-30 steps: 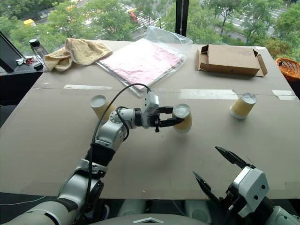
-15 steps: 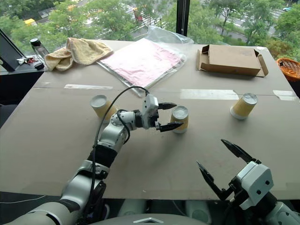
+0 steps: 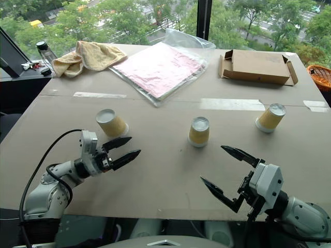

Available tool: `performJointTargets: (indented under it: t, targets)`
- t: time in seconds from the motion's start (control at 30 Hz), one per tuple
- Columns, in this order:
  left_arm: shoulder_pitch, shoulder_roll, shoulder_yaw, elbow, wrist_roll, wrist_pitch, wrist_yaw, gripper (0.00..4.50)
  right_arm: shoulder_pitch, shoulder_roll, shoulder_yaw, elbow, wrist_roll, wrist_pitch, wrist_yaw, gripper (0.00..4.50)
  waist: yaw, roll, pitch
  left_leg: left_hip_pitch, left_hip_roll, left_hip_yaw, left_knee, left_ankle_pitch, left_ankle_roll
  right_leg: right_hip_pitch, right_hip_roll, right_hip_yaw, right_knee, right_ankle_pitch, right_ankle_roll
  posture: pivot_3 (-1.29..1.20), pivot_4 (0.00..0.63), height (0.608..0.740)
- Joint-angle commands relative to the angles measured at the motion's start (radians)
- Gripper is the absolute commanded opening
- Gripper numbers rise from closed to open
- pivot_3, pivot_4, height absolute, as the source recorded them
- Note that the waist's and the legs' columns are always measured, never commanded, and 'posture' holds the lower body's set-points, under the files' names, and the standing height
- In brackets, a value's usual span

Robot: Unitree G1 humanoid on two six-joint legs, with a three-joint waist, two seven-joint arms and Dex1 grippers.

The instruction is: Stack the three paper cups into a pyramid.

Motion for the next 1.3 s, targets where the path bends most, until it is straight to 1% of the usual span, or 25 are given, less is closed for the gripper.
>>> performJointTargets:
  t: [0.03, 0.17, 0.23, 0.33, 0.6, 0.67, 0.73, 0.77, 0.8, 0.93, 1.03, 1.1, 1.17, 1.3]
  targets:
    - [0.001, -0.014, 0.087, 0.018, 0.010, -0.046, 0.098, 4.47, -0.028, -0.016, 0.016, 0.003, 0.030, 0.003, 0.029, 4.50, 0.003, 0.000, 0.000, 0.000, 0.000, 0.000, 0.000, 0.000, 0.000, 0.000, 0.000, 0.000, 0.000, 0.000, 0.000, 0.00, 0.150, 0.740]
    - [-0.028, -0.020, 0.136, 0.059, 0.039, -0.081, 0.192, 4.47, -0.042, -0.028, 0.023, 0.027, 0.038, -0.002, 0.057, 4.50, 0.004, -0.001, -0.001, 0.000, 0.000, 0.000, 0.000, 0.000, 0.000, 0.000, 0.000, 0.000, 0.000, 0.000, 0.001, 0.00, 0.150, 0.740]
    - [-0.034, -0.011, 0.128, 0.062, 0.060, -0.106, 0.195, 4.47, -0.045, -0.027, 0.022, 0.035, 0.039, -0.005, 0.061, 4.50, 0.002, -0.001, -0.001, 0.000, 0.000, 0.000, 0.000, 0.000, 0.000, 0.000, 0.000, 0.000, 0.000, 0.000, 0.000, 0.00, 0.150, 0.740]
    - [-0.110, 0.001, 0.121, 0.092, 0.067, -0.102, 0.225, 4.47, -0.040, -0.023, 0.027, 0.039, 0.038, -0.011, 0.067, 4.50, 0.004, -0.002, -0.001, 0.000, 0.000, 0.000, 0.000, 0.000, 0.000, 0.000, 0.000, 0.000, 0.000, 0.001, -0.001, 0.00, 0.150, 0.740]
    - [-0.291, 0.027, 0.046, 0.217, 0.113, -0.118, 0.200, 4.47, -0.029, -0.014, 0.039, 0.051, 0.025, -0.029, 0.068, 4.50, -0.006, -0.002, -0.001, 0.000, 0.000, 0.000, 0.000, 0.000, 0.000, 0.000, 0.001, 0.000, 0.000, 0.001, -0.001, 0.00, 0.150, 0.740]
    - [-0.317, 0.030, 0.029, 0.241, 0.111, -0.111, 0.177, 3.96, -0.022, -0.012, 0.042, 0.050, 0.018, -0.034, 0.065, 4.50, -0.006, -0.003, -0.001, 0.000, -0.001, 0.000, 0.000, 0.000, 0.000, 0.000, 0.001, 0.000, 0.000, 0.001, -0.001, 0.00, 0.150, 0.740]
    - [-0.328, 0.034, 0.015, 0.249, 0.112, -0.118, 0.153, 3.19, -0.014, -0.009, 0.040, 0.047, 0.012, -0.037, 0.058, 4.50, -0.006, -0.003, -0.001, 0.000, 0.000, 0.000, 0.000, 0.000, 0.000, 0.000, 0.001, 0.000, 0.000, 0.001, -0.001, 0.00, 0.150, 0.740]
    - [-0.333, 0.036, 0.009, 0.251, 0.113, -0.123, 0.141, 2.66, -0.009, -0.007, 0.039, 0.046, 0.010, -0.039, 0.055, 4.50, -0.006, -0.002, -0.001, 0.000, 0.000, 0.000, 0.000, 0.000, 0.000, 0.000, 0.001, 0.000, 0.000, 0.001, -0.001, 0.00, 0.150, 0.740]
    - [-0.338, 0.039, -0.005, 0.243, 0.108, -0.126, 0.111, 2.48, -0.002, -0.005, 0.035, 0.045, 0.007, -0.041, 0.052, 4.50, -0.006, -0.002, -0.001, 0.000, 0.000, 0.000, 0.000, 0.000, 0.000, 0.000, 0.001, 0.000, 0.000, 0.001, -0.001, 0.00, 0.150, 0.740]
    - [-0.366, 0.040, -0.073, 0.154, 0.030, -0.028, -0.002, 2.47, 0.026, 0.004, 0.026, 0.042, -0.006, -0.050, 0.037, 4.50, -0.001, -0.003, -0.001, 0.000, 0.000, 0.000, 0.000, 0.000, 0.000, 0.000, 0.001, -0.001, 0.000, 0.001, -0.001, 0.00, 0.150, 0.740]
    - [-0.415, 0.033, -0.175, 0.107, 0.004, 0.037, -0.107, 2.47, 0.048, 0.014, 0.025, 0.043, -0.032, -0.064, 0.018, 4.50, 0.000, -0.003, -0.001, -0.001, -0.001, 0.000, 0.000, 0.000, 0.000, 0.000, 0.001, 0.000, 0.000, 0.001, -0.001, 0.00, 0.150, 0.740]
    - [-0.463, 0.017, -0.224, 0.136, 0.015, 0.043, -0.148, 2.47, 0.062, 0.021, 0.028, 0.040, -0.045, -0.071, 0.006, 4.50, -0.001, -0.003, -0.001, -0.001, -0.001, 0.000, 0.000, 0.000, 0.000, 0.000, 0.001, 0.000, 0.000, 0.001, -0.001, 0.00, 0.150, 0.740]
    - [-0.509, 0.000, -0.266, 0.184, 0.040, 0.011, -0.193, 2.47, 0.078, 0.027, 0.029, 0.027, -0.057, -0.076, -0.007, 4.50, -0.007, -0.003, -0.001, 0.000, -0.001, 0.000, 0.000, 0.000, 0.000, 0.000, 0.002, 0.000, 0.001, 0.001, -0.001, 0.00, 0.150, 0.740]
    - [-0.599, -0.049, -0.332, 0.287, 0.092, -0.035, -0.229, 2.47, 0.120, 0.038, 0.025, -0.004, -0.075, -0.082, -0.037, 4.50, -0.007, -0.002, 0.000, 0.000, -0.001, -0.001, 0.000, 0.000, 0.000, 0.000, 0.002, 0.000, 0.001, 0.001, -0.001, 0.00, 0.150, 0.740]
